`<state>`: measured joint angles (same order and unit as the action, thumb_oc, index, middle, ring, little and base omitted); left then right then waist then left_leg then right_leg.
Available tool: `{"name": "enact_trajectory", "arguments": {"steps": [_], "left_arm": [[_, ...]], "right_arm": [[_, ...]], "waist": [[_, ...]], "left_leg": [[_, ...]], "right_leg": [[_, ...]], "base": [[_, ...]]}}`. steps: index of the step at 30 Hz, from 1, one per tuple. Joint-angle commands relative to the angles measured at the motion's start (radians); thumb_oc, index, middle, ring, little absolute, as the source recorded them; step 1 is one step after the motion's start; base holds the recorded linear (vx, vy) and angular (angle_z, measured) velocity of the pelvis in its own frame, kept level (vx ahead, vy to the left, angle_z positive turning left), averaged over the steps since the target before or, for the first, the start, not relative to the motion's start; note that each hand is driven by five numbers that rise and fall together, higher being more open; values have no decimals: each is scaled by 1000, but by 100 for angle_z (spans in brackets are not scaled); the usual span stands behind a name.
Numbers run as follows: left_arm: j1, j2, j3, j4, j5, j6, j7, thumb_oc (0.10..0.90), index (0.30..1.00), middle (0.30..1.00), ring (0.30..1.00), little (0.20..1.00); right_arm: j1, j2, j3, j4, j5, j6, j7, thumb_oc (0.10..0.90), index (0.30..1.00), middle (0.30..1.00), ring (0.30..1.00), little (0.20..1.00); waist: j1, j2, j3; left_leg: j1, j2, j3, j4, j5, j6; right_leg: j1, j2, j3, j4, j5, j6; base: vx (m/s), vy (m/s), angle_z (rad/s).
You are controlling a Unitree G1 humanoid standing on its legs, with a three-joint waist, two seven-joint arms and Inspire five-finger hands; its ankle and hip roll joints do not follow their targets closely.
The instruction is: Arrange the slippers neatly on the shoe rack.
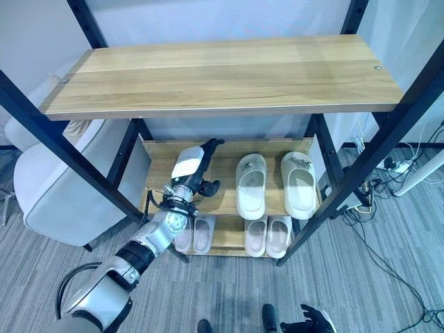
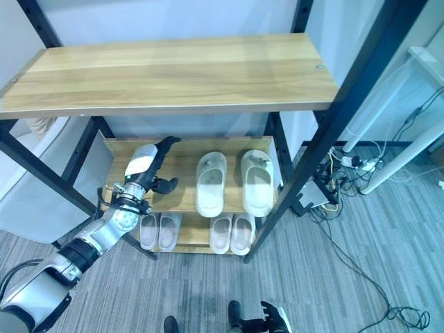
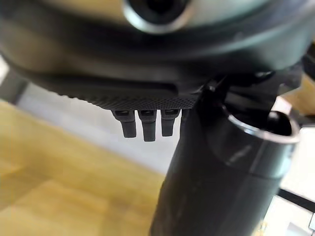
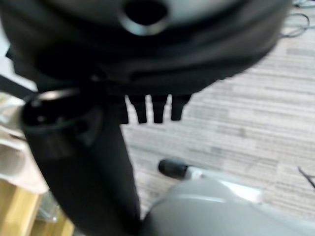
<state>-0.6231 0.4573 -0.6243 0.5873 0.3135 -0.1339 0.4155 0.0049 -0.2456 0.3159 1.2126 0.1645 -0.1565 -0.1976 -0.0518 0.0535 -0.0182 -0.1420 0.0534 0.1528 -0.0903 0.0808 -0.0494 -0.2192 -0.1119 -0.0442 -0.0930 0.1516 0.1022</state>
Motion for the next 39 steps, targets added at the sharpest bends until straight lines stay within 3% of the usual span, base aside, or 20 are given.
{"name": "enact_trajectory", "arguments": {"steps": [1, 24, 39], "left_arm": [[-136, -21, 26, 55, 41, -49, 20, 800, 900, 900, 900, 900], [-108, -229, -34, 237, -63, -47, -57, 800, 900, 900, 900, 900], [-144, -339, -75, 242, -116, -57, -73, 800, 900, 900, 900, 900]], "right_arm": [[40, 17, -4, 16, 8, -17, 9, 800, 900, 900, 900, 900], [22, 4, -7, 34, 36, -6, 7, 800, 900, 900, 900, 900], [14, 1, -1, 35, 50, -4, 7, 800, 900, 900, 900, 900]], "waist": [[23, -14, -32], [-4, -11, -29], [-20, -6, -31]], "left_leg": [[5, -50, -40, 3, -72, -8], [4, -42, -30, 3, -73, -8], [14, -39, -22, 3, -78, -8]], "right_leg": [[40, -9, -48, 6, -93, 83], [26, -3, -35, 6, -94, 79], [32, 0, -26, 6, -96, 76]], "base": [[0, 0, 0], [1, -1, 0], [5, -5, -1]]}}
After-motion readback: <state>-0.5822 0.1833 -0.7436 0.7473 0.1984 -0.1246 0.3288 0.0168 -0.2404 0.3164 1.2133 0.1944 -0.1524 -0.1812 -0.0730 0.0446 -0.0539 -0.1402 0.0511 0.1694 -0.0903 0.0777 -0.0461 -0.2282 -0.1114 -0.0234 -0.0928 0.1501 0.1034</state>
